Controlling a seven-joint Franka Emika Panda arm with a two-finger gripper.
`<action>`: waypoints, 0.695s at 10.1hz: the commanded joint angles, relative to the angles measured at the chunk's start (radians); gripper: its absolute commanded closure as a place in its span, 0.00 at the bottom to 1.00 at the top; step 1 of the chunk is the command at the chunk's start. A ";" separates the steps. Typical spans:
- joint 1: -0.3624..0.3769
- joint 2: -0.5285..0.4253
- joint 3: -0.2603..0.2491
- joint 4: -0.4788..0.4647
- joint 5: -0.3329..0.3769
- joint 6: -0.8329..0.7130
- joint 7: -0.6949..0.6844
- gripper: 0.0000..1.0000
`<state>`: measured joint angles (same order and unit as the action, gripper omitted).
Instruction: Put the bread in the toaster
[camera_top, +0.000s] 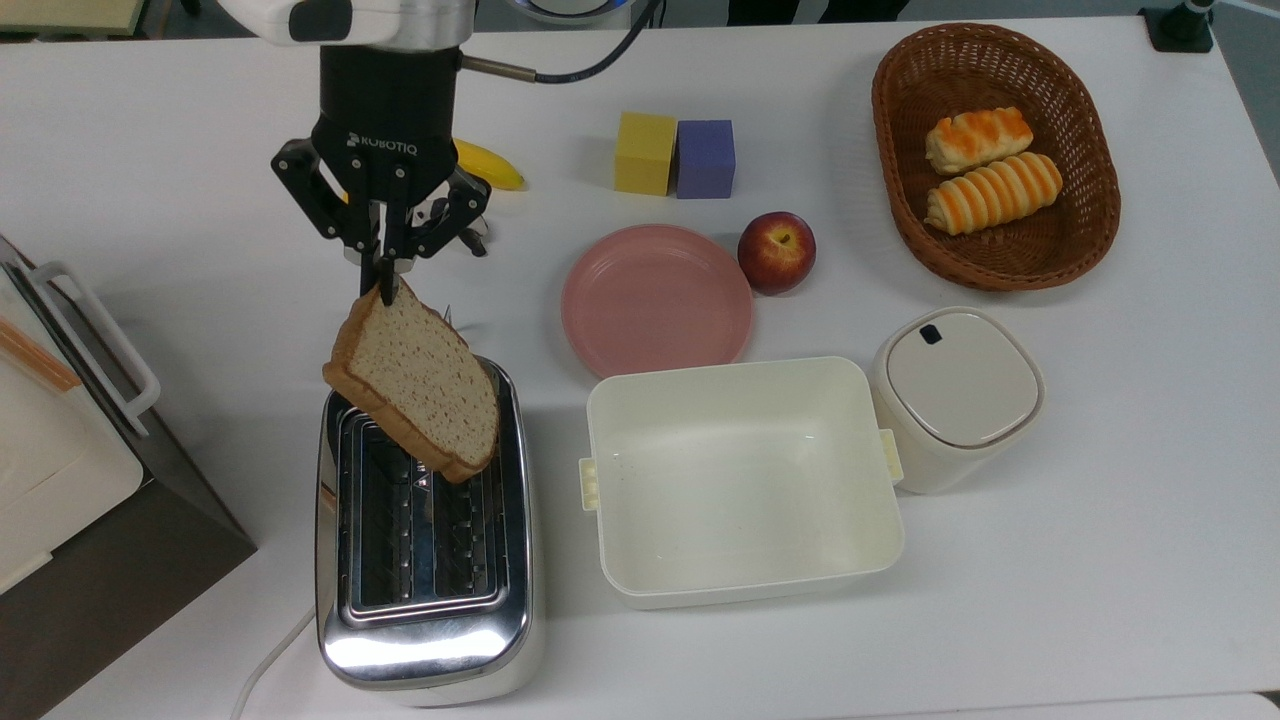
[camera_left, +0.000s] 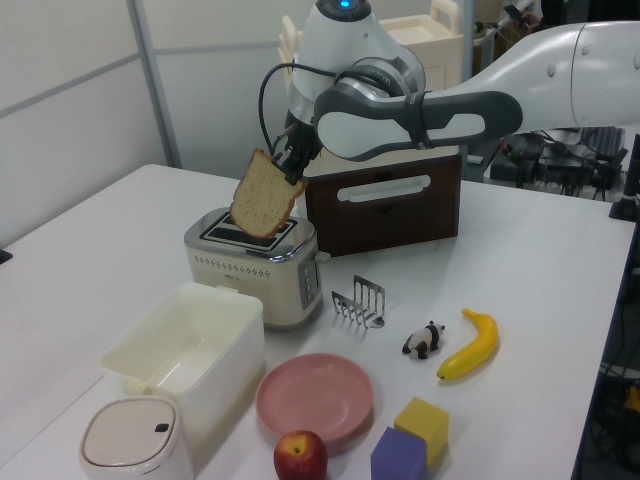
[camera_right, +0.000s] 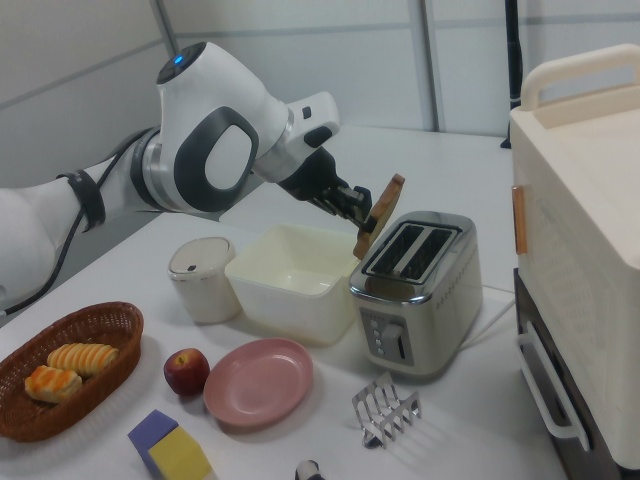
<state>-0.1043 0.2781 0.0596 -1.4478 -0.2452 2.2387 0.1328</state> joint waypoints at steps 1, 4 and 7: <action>-0.008 0.009 0.002 0.014 -0.003 0.021 0.005 1.00; -0.018 0.010 -0.007 0.014 -0.016 0.022 0.002 1.00; -0.031 0.039 -0.009 0.014 -0.048 0.042 0.001 1.00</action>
<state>-0.1331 0.2894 0.0526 -1.4472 -0.2613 2.2477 0.1319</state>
